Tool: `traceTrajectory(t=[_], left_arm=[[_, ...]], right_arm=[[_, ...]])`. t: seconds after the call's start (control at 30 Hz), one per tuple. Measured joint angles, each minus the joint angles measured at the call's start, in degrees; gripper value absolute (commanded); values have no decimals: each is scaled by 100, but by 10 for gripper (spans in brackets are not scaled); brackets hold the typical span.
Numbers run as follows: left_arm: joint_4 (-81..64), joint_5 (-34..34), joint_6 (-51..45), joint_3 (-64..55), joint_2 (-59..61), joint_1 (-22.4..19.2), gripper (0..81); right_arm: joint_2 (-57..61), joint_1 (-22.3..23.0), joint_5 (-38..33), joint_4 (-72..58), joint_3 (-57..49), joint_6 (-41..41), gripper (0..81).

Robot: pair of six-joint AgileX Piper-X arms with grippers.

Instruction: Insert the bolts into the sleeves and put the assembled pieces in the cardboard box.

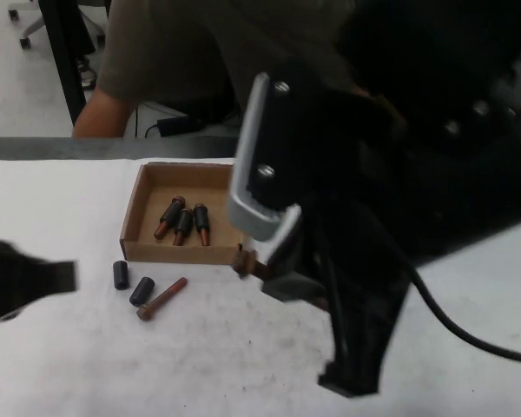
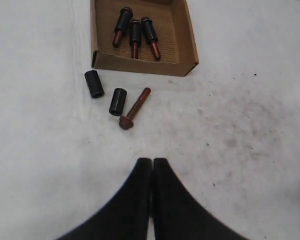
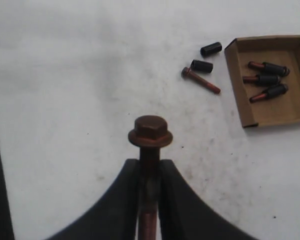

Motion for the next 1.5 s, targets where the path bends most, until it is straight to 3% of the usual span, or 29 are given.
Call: traceTrajectory(t=[0.1,0.23,0.5,0.77,1.5], left_arm=[[-440,0,3,0,488,0,214],[-1116,-13,-39,0,1334,0,285],[-1704,-279,-213,-59,2592,0,288],[-1770,-648,2,-864,3531,0,288],[-1405,-873,-359,-1687,4895,0,288]], right_arm=[[-186,0,0,24,184,91,2],[-343,0,0,24,293,107,2],[-351,-14,0,24,296,125,2],[-351,-46,0,24,324,95,2],[-351,-630,0,24,324,-132,2]])
